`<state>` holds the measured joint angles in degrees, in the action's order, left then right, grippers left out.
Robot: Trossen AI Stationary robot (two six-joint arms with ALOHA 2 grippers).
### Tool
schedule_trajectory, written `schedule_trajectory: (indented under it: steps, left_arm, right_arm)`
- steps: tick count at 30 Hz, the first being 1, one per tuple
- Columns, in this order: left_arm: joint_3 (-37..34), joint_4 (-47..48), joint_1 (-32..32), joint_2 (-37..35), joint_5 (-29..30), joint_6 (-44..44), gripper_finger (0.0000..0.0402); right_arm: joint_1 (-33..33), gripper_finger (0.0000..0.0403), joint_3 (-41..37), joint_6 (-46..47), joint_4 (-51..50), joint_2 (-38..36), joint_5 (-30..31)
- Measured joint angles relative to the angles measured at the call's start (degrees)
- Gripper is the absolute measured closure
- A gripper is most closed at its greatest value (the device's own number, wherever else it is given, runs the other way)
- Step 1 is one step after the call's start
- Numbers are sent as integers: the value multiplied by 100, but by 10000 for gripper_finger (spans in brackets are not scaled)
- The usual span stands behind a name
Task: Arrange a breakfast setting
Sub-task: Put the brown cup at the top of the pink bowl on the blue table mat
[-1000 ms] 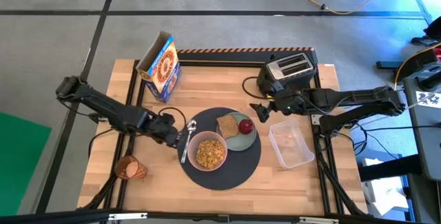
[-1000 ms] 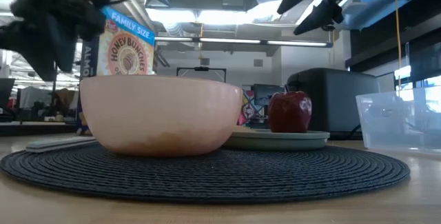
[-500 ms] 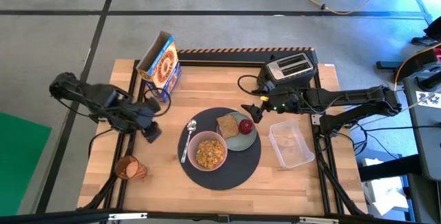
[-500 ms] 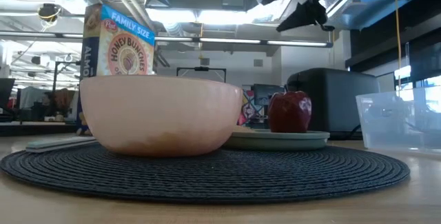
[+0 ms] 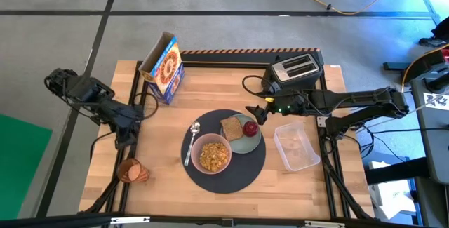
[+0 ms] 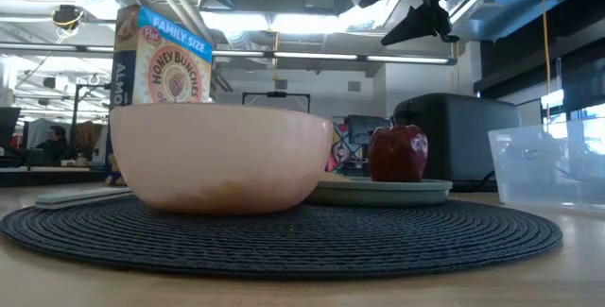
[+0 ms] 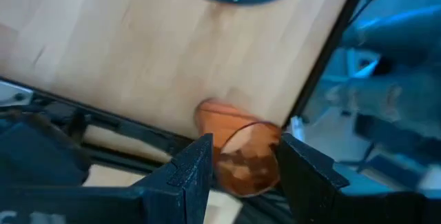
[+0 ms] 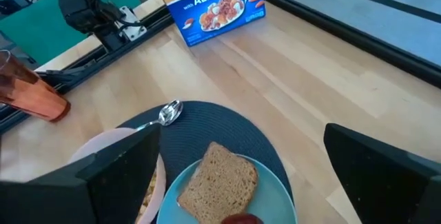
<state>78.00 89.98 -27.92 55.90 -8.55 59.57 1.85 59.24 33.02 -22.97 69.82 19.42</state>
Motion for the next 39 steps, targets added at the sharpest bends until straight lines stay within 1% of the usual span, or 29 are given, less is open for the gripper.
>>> schedule_trajectory:
  steps: [6,11,14,17,20,26,33,39]
  left_arm:
    - [-681,-155,-626,-15,-6,11,250]
    - [-1409,-944,-1100,-9,-393,127,250]
    - [-1673,-1087,-1412,-4,-557,231,250]
    - [-1892,-1072,-1669,-7,-508,536,250]
    - [-2077,-1320,-1867,-10,-418,743,250]
    - [-2275,-1810,-2114,-4,-356,828,250]
    - [-2321,-1831,-2276,-9,49,1044,250]
    - [-2321,-1879,-2289,-4,192,1045,250]
  right_arm:
    - [1,6,0,165,-60,0,-18]
    - [2,6,0,275,-163,0,-70]
    - [6,6,0,275,-163,0,-79]
    - [4,6,0,275,-163,-2,-75]
    - [4,6,0,270,-163,-2,-71]
    - [0,6,0,251,-163,-2,-62]
    - [0,6,0,252,-160,-2,-104]
    - [0,6,0,267,-156,-2,-105]
